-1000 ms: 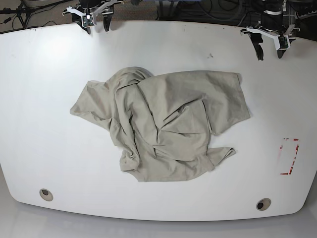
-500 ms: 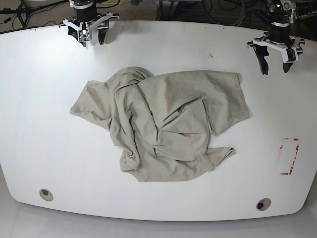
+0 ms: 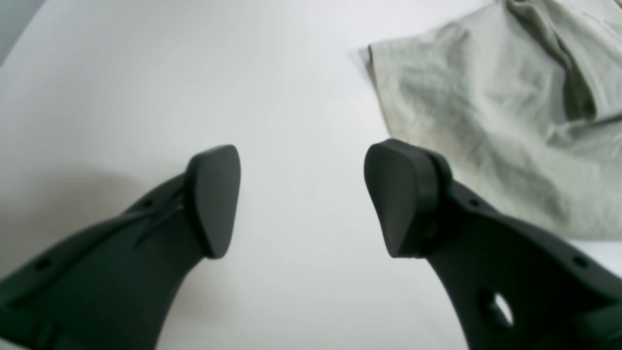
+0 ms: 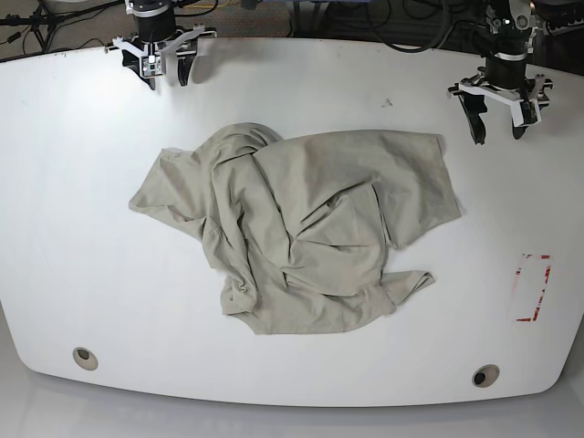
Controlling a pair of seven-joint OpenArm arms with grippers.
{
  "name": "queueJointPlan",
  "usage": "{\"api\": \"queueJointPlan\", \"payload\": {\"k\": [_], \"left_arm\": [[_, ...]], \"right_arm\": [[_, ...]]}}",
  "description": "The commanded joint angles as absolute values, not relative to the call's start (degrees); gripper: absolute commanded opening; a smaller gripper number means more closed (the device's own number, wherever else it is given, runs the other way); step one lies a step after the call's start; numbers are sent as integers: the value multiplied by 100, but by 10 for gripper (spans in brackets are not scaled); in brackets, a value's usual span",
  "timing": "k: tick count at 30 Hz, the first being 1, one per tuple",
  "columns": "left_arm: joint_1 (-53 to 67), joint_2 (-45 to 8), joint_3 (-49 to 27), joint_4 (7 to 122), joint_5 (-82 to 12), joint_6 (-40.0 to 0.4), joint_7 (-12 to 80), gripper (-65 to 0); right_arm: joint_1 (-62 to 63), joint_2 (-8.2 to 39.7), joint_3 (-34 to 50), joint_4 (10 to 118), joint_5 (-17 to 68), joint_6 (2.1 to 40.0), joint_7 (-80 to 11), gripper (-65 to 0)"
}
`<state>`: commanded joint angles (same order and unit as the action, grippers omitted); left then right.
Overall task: Fold the T-shirt properly
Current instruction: 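Lower both grippers into view above the beige T-shirt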
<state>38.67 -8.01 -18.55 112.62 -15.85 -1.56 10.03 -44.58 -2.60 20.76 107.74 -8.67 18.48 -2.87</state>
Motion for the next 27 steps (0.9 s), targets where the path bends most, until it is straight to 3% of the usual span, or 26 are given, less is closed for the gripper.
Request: {"api": "queueJointPlan", "payload": {"k": [27], "left_arm": [[3607, -817, -1838, 11281, -1601, -135, 961, -224]], "right_arm": [[-3364, -265, 1593, 10713, -872, 1842, -708, -332]]}}
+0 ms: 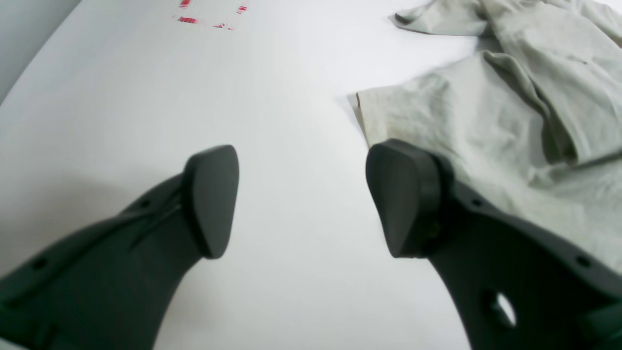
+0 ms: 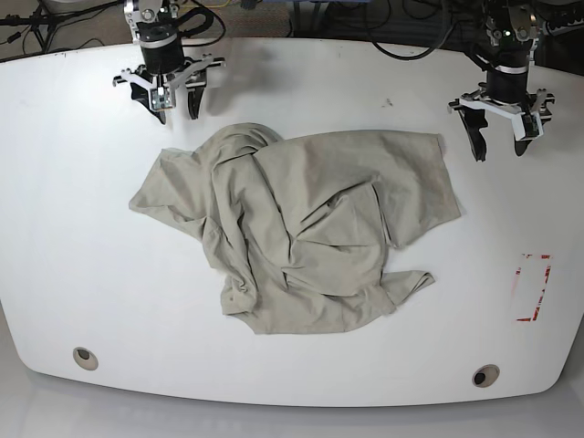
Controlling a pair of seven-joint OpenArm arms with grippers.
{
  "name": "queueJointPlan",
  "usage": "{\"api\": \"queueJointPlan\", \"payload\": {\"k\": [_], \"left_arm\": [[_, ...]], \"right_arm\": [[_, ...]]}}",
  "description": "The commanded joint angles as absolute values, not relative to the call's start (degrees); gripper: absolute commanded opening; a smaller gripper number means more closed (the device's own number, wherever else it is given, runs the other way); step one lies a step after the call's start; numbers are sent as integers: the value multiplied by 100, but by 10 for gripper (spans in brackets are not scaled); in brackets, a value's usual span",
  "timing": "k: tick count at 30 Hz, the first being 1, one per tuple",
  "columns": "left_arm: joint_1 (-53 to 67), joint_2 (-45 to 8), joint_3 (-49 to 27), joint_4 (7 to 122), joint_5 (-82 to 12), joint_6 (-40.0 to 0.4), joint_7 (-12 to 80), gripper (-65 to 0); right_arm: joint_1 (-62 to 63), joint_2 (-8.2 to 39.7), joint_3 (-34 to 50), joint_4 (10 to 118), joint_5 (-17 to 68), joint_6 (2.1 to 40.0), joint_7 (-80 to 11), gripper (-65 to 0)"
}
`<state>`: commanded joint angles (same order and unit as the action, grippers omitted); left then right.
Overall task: Fold the T-shirt properly
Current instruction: 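Lower both grippers into view above the beige T-shirt, then move the right gripper toward the T-shirt's sleeve edge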
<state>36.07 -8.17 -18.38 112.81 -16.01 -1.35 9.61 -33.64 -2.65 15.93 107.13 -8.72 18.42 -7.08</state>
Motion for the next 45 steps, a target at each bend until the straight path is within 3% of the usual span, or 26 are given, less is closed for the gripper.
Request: {"api": "queueJointPlan", "payload": {"k": [21, 23, 25, 27, 35, 37, 45], "left_arm": [[3692, -802, -1877, 11284, -1567, -107, 944, -226], [3690, -799, -1885, 11287, -1563, -102, 937, -227], [3642, -790, -1893, 11269, -1560, -135, 902, -230], [3644, -788, -1895, 11262, -1550, -137, 898, -230], [3610, -784, -1896, 11258, -1559, -141, 877, -230], [3593, -781, -1889, 11245, -1563, -145, 885, -230], [3533, -784, -1819, 11206, -1584, -149, 927, -226]], "right_arm": [[-2269, -354, 941, 10582, -653, 1887, -1529, -332], [-2209, -365, 919, 10666, -492, 1887, -1635, -332], [-2114, -363, 1010, 11172, 470, 1868, -2144, -333], [-2147, -371, 1082, 11316, 848, 1870, -2287, -333], [-2271, -392, 1391, 11443, 1589, 1866, -2678, -334], [-2266, -386, 1467, 11401, 1614, 1862, -2719, -334], [-2155, -411, 2209, 11075, 280, 1734, -2644, -331]]}}
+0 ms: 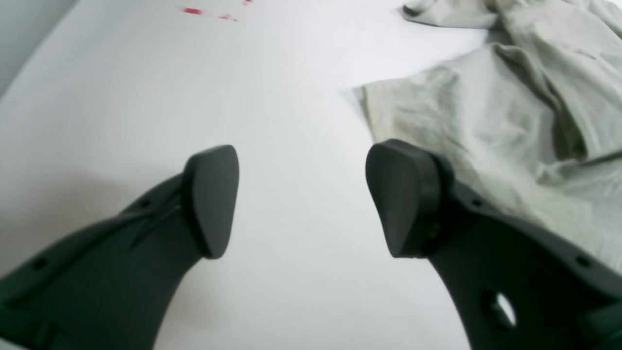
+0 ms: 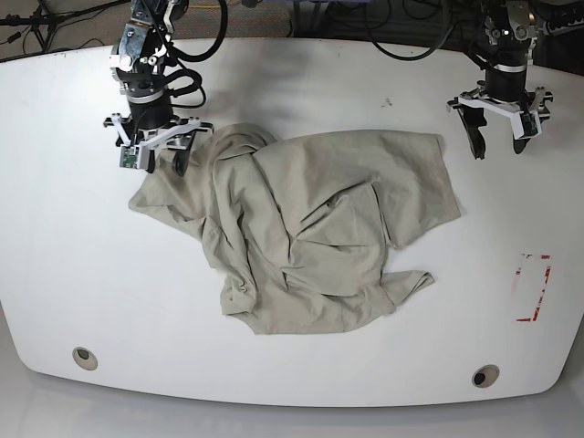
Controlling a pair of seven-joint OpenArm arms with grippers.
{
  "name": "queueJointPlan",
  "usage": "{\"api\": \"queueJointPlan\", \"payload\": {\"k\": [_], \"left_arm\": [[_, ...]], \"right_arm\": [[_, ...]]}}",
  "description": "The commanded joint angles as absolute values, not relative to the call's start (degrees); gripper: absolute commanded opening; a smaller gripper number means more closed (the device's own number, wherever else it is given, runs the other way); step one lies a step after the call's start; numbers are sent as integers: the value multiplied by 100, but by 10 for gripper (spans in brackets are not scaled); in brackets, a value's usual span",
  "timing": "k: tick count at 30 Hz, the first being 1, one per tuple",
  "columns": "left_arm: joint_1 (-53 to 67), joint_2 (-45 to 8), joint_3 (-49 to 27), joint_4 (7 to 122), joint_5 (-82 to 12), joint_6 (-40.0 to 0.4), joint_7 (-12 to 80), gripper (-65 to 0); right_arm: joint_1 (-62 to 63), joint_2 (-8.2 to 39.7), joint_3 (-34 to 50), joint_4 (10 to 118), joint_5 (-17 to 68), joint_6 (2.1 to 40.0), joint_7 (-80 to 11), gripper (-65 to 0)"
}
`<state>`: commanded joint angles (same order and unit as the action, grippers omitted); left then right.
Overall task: Fold the T-shirt properly
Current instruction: 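Move the right gripper toward the T-shirt's sleeve edge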
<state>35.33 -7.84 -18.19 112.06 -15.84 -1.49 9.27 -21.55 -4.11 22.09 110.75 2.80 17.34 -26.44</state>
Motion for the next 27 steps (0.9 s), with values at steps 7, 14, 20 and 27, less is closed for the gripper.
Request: {"api": "queueJointPlan", "payload": {"k": [7, 14, 20, 27], "left_arm": [[3535, -807, -1844, 11204, -1584, -149, 937, -225], [3550, -811, -1835, 11190, -1580, -151, 924, -224], [3447, -824, -1840, 11190, -1571, -167, 878, -227], [3412, -830, -1839, 11201, -1591, -171, 870, -226]], "right_arm": [[-2291, -392, 3276, 11031, 187, 1733, -2943, -333], [-2436, -349, 3727, 11090, 1665, 1913, -3346, -336], [-2589, -104, 3756, 10959, 2216, 2242, -3491, -331], [-2680, 278, 3128, 10836, 2152, 2308, -3392, -333]]}}
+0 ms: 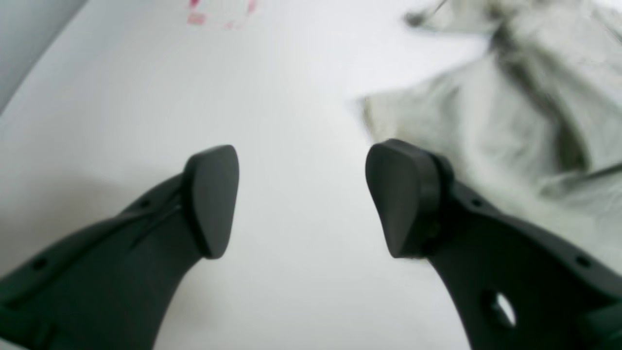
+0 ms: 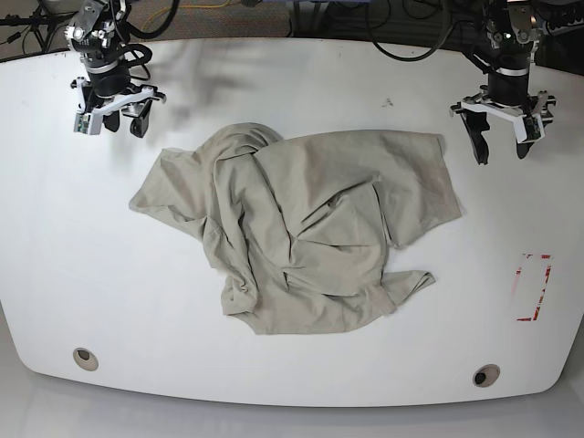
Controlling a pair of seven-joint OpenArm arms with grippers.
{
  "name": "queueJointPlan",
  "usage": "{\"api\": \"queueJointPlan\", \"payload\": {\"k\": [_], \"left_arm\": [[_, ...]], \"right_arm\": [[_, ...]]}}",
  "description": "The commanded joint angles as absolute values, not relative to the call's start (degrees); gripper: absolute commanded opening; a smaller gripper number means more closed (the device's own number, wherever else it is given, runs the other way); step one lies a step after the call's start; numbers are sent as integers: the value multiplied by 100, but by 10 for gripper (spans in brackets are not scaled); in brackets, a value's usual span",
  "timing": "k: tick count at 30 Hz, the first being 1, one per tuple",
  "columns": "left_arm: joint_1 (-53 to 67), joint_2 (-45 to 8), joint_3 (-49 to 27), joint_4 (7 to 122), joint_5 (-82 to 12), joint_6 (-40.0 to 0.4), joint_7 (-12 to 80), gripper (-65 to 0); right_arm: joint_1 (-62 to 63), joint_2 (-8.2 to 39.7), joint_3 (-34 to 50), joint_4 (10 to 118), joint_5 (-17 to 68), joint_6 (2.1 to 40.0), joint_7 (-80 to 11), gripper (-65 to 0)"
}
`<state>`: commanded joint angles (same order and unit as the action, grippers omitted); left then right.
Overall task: Fold the T-shirt properly
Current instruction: 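Move the right gripper toward the T-shirt's sleeve edge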
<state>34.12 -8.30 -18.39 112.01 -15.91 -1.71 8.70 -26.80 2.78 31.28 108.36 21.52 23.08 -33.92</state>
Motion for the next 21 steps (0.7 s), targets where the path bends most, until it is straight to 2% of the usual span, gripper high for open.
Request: {"api": "queueJointPlan", "payload": {"k": [6, 7, 13, 21], "left_arm": [[3341, -827, -1851, 11224, -1570, -177, 866, -228], [3495, -743, -1807, 10949, -1481, -145, 1095, -229], [3591, -734, -1798, 10923, -1358, -145, 1095, -229], [3582, -734, -1798, 10932, -1376, -154, 1095, -229]], "right_arm": [[-2695, 372, 2622, 10872, 2128, 2288, -3351, -331], [-2545, 154, 3178, 10738, 2070, 2176, -3574, -361], [-2527, 154, 3178, 10738, 2044, 2176, -3582, -450], [-2484, 154, 3178, 10738, 2026, 2202, -3600, -457]]}}
